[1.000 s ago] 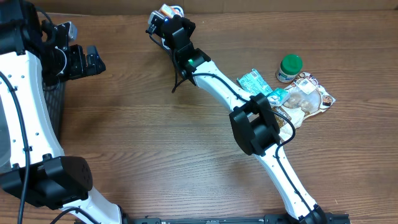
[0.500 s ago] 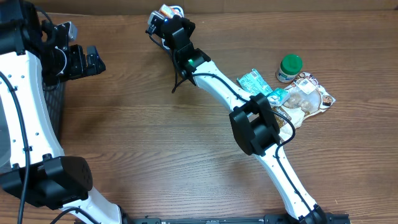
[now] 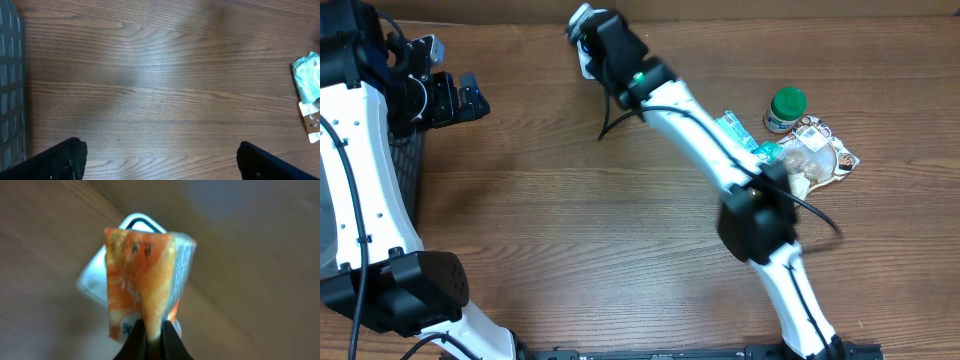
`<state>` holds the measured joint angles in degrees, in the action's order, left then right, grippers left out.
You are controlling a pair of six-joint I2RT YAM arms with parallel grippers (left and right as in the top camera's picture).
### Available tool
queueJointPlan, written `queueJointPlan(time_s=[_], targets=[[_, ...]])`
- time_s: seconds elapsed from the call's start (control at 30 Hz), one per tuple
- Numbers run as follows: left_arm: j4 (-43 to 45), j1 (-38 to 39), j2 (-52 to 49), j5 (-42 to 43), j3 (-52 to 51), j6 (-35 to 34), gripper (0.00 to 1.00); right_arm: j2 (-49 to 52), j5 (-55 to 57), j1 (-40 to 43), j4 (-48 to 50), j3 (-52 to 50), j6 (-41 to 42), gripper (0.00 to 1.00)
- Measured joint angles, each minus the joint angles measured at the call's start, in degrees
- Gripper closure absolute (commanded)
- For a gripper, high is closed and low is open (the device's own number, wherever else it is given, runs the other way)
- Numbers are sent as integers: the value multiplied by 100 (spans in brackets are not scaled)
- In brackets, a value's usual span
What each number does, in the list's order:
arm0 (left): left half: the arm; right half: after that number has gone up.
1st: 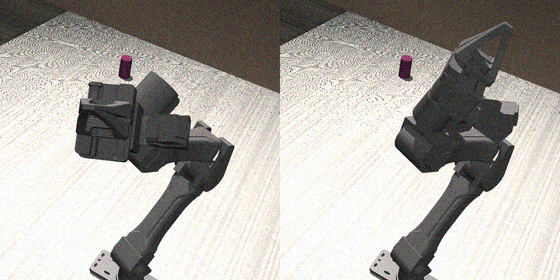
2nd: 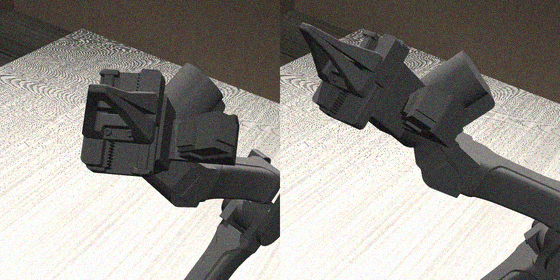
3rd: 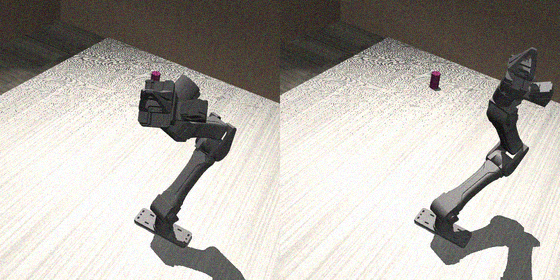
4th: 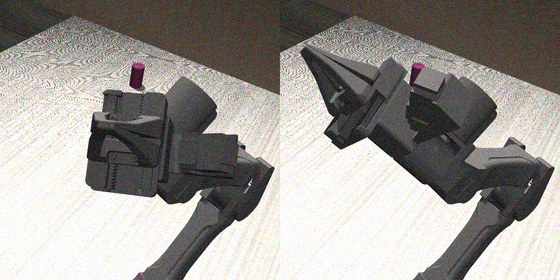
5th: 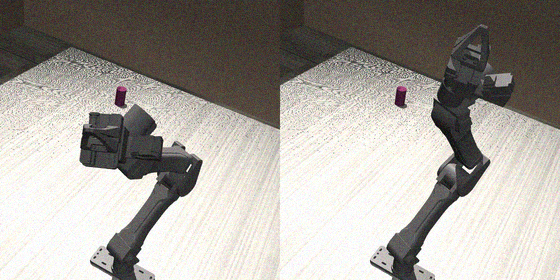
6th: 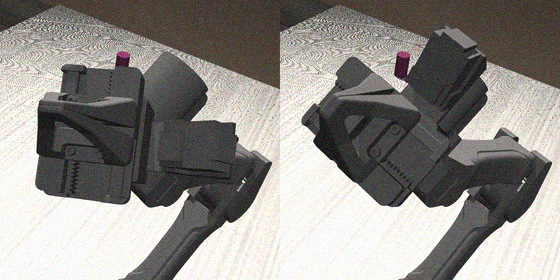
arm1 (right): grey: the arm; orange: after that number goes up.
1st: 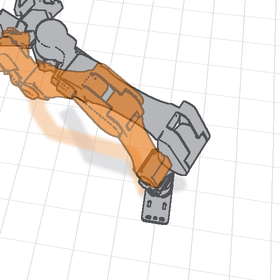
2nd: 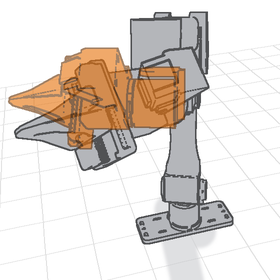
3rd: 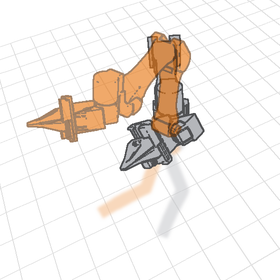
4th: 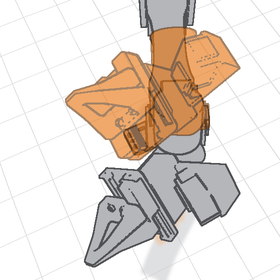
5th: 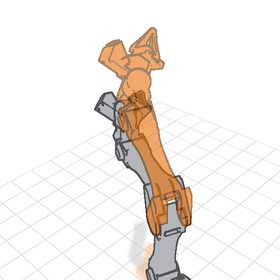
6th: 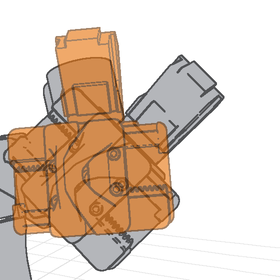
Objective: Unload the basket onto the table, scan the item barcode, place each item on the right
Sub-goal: 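Carry the orange pack right toward the pile by the jar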
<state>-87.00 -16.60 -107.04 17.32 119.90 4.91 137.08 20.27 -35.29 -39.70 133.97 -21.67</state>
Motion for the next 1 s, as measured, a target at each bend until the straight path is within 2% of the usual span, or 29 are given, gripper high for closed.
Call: queueJointPlan(time_s=[0.1,0.3,0.5,0.63,0.77,1.0], targets=[[-4,0,0,0,0,0,0,-1182,-223,7,-1419,0,1270,96],[-2,0,0,-2,0,0,1,-2935,-540,402,-3676,162,3056,96],[-2,0,0,0,0,0,0,-3034,-763,1211,-5302,164,4227,96],[-2,0,0,0,0,0,0,-2809,-1097,1681,-5707,-122,4597,96],[-2,0,0,0,0,0,1,-2789,-1357,2124,-5713,-616,4804,96],[0,0,0,-2,0,0,0,-2791,-1502,2603,-5014,-2109,5097,96]])
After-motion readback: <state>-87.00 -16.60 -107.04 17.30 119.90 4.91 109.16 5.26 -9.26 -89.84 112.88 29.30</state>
